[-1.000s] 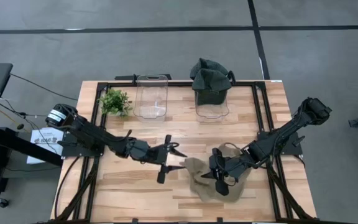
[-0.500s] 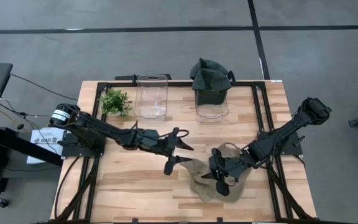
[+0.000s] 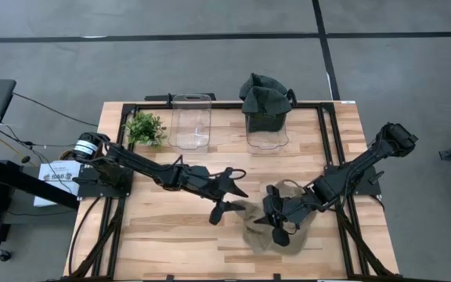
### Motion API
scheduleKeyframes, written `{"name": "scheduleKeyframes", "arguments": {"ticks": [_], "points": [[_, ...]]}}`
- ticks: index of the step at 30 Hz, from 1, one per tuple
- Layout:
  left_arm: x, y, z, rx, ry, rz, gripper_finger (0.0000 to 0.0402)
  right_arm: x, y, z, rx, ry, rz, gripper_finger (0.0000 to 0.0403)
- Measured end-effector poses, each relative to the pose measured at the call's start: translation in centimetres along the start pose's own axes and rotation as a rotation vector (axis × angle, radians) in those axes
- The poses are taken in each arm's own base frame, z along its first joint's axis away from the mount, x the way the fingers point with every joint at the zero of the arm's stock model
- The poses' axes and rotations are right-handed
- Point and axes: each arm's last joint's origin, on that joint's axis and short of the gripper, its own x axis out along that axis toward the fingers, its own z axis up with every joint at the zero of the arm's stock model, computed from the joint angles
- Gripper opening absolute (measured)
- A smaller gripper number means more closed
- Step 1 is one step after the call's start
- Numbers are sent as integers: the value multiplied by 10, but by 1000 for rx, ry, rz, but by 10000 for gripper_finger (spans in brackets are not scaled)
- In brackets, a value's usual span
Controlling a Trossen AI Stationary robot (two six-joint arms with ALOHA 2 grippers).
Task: Pick & Place hat
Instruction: Put the left brown cap into the left transparent bin
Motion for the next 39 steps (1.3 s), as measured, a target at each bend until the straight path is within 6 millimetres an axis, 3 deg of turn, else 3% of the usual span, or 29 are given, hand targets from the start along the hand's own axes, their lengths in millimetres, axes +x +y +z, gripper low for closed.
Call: {"name": "scheduleKeyframes", "arguments": {"ticks": [6,15,25,29,39], "points": [[1,1,-1,-36,4,11,178,1,-5,3,-4,-7,-16,0],[0,2,0,-28,-4,31,14,3,-14,7,8,-11,-30,0],[0,3,0,-18,-6,54,5,3,-14,8,8,-21,-37,10],[0,3,0,-16,-5,54,5,2,-16,6,-4,-9,-85,62],[-6,3,-1,-31,69,93,4,-8,-17,5,21,14,-104,246]]}}
